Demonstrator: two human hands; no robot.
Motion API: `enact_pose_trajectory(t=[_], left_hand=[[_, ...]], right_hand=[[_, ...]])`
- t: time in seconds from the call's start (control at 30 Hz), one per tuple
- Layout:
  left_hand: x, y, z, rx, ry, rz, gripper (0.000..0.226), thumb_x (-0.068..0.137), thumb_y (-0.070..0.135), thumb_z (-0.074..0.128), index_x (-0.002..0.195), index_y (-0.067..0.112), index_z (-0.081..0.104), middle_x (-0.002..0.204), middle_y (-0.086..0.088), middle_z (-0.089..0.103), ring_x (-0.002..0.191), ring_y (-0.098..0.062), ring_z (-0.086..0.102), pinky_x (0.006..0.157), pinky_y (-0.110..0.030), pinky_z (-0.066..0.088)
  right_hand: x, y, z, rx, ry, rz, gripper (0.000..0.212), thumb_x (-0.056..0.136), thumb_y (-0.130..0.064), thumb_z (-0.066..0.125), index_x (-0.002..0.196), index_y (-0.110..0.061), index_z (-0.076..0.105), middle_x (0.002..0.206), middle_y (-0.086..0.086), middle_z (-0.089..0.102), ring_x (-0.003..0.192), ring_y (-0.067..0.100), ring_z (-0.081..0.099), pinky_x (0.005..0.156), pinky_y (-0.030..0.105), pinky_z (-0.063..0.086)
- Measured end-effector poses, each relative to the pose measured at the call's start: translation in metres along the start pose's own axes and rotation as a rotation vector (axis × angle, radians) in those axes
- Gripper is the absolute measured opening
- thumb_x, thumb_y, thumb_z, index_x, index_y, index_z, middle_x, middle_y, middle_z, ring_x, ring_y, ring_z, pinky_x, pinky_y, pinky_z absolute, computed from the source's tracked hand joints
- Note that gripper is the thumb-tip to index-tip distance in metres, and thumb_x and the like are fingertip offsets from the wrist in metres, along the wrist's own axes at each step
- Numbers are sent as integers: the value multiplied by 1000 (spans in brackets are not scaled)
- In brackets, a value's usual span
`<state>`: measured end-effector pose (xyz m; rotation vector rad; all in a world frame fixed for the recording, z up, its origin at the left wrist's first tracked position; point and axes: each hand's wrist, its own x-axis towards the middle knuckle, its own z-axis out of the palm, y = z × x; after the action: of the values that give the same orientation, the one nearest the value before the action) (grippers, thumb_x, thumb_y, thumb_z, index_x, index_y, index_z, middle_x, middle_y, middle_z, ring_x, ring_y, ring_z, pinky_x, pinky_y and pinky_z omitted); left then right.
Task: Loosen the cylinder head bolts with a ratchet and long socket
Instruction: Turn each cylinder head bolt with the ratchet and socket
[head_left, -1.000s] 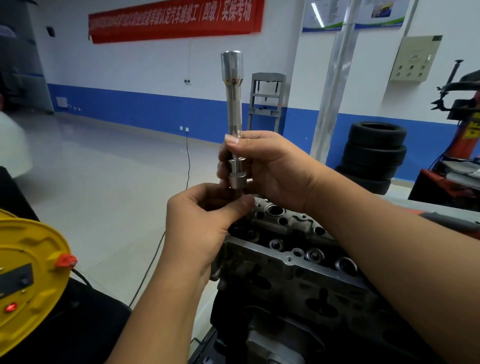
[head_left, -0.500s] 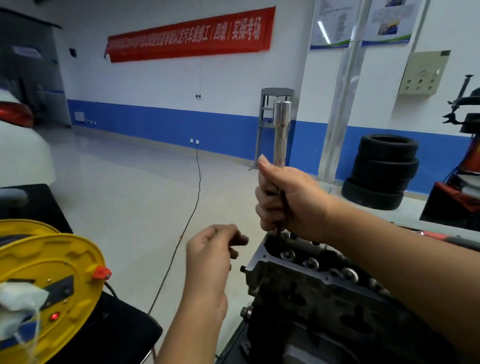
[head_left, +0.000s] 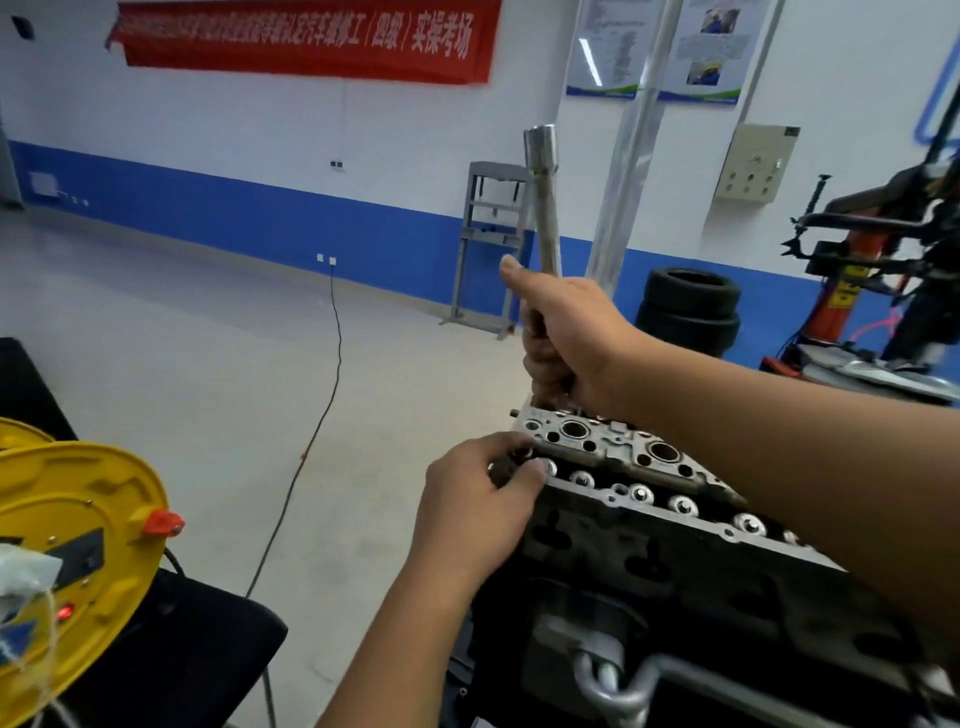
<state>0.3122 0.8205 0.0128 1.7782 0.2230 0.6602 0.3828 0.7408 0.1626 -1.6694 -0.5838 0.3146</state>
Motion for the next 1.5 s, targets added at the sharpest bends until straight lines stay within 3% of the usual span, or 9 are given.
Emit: enact_pose_trajectory(t=[0.13,0.27,0.4,0.63,0.9,1.07,1.2,1.33,1.5], left_hand=[[3,7,-3,26,102,13,10,85,29,75,90,38,78,85,22,75,78,7,67,78,-28,60],[-2,5,-9,-144,76,-69,25,88,25,69,85,49,78,86,24,76,77,0,72,78,-45,65],[-5,6,-10,-177,59,-58,24,79,39,63,85,57,77,89,23,77,83,-1,74,81,-42,65],[1,2,-10,-146,73,-59,24,82,39,64,99,44,80,89,21,77,82,1,71,78,-40,66],[9,14,-2,218,-68,119,39,95,49,44,123,37,68,119,3,65,114,-27,60,96,-52,52],[22,17,4,184,22,106,18,103,24,59,115,27,73,112,1,73,98,-26,70,88,-49,58],[25,14,4,140,50,61,11,100,29,65,105,31,75,99,3,74,88,-24,71,81,-43,60],[24,12,7,159,114,81,10,96,35,71,100,28,77,98,7,74,85,-17,69,73,-31,52],[24,18,6,121,78,168,17,104,30,60,114,27,74,98,6,73,94,-17,68,82,-40,57]], right_hand=[[-7,12,-7,87,92,-30,53,100,-53,61,65,-21,37,54,4,31,49,19,26,50,30,29],[-3,32,-2,178,178,-70,46,103,-38,60,67,-17,40,53,6,36,49,20,32,56,36,35],[3,44,5,249,144,-43,44,103,-35,59,67,-18,41,52,6,37,45,20,34,54,33,37],[6,51,10,209,90,-21,46,103,-31,60,64,-17,39,50,6,36,45,21,32,53,33,36],[6,42,0,-206,61,-89,34,98,-21,60,66,-9,60,70,6,71,76,20,62,74,37,47],[3,39,2,-236,-106,-78,16,99,-12,58,90,0,65,88,15,72,71,13,67,67,26,56],[-6,38,10,-288,64,-206,25,95,-24,74,93,-1,64,95,22,73,75,20,67,65,27,57],[-13,23,8,-85,292,-441,35,85,-24,86,82,-6,56,88,31,69,64,21,68,56,36,57],[-13,23,11,-23,237,-392,29,102,-31,65,97,-2,64,81,12,76,69,21,74,63,38,57]])
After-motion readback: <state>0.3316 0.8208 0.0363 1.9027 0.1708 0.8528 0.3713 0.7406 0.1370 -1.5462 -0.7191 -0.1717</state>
